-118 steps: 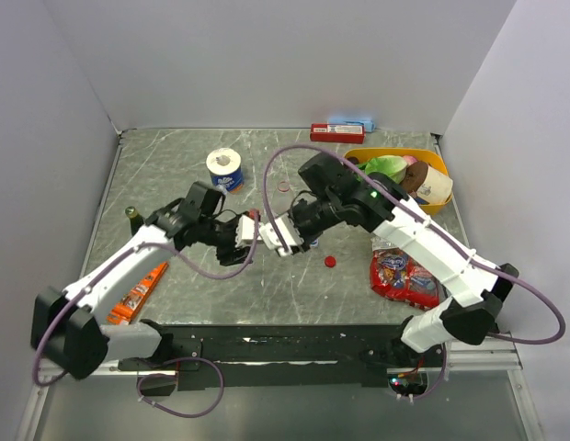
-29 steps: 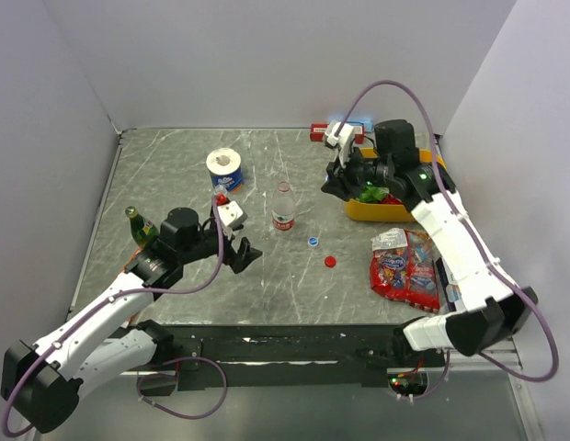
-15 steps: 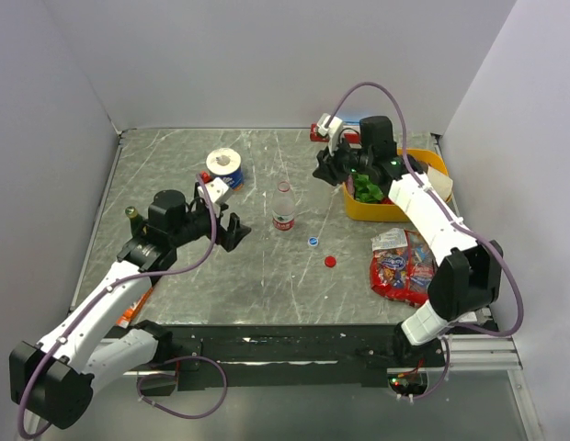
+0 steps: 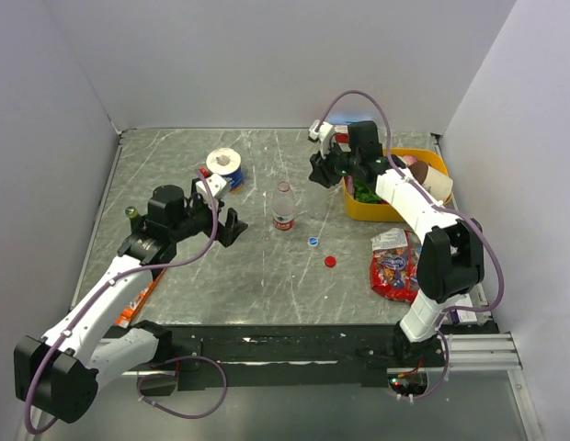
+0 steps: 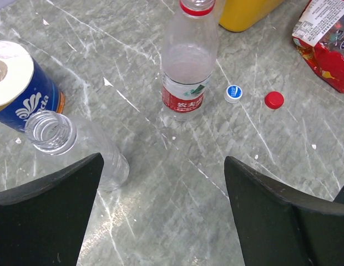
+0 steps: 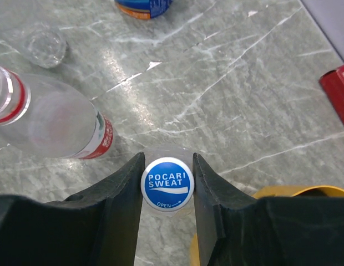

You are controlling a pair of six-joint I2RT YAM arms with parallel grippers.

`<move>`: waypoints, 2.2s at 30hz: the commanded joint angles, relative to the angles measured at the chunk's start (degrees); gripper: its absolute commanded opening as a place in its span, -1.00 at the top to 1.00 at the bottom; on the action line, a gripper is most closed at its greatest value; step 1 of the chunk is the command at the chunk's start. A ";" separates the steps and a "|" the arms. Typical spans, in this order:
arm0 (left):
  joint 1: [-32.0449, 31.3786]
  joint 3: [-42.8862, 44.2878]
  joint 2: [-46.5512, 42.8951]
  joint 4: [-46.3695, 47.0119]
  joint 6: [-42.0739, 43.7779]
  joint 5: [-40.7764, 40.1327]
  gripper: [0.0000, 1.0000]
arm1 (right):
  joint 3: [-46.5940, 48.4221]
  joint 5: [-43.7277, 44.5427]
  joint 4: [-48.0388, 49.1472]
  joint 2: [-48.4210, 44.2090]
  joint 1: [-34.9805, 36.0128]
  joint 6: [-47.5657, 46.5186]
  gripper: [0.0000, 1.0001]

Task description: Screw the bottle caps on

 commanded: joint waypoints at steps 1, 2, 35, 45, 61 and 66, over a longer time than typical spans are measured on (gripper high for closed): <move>0.57 2.65 0.29 0.56 0.48 0.12 -0.92 | -0.63 1.44 3.40 0.64 -0.18 1.02 0.07; 0.58 2.82 0.38 0.30 0.47 -0.24 -0.93 | -0.71 1.53 3.40 0.64 -0.18 1.28 -0.04; 15.07 20.83 -3.14 -0.85 -11.38 -11.31 -0.93 | 15.63 -0.05 2.78 -3.06 14.49 11.64 -0.61; 19.73 20.67 -6.74 -1.46 -12.71 -9.82 -0.92 | 20.11 12.16 7.71 7.30 26.71 15.69 -0.66; 25.18 17.59 -9.20 -3.05 -14.29 -4.90 -0.93 | 22.14 12.17 10.17 16.80 29.18 17.54 -0.66; 25.97 17.06 -9.55 -3.66 -13.50 -4.37 -0.92 | 23.10 10.15 12.28 19.36 29.26 17.02 -0.50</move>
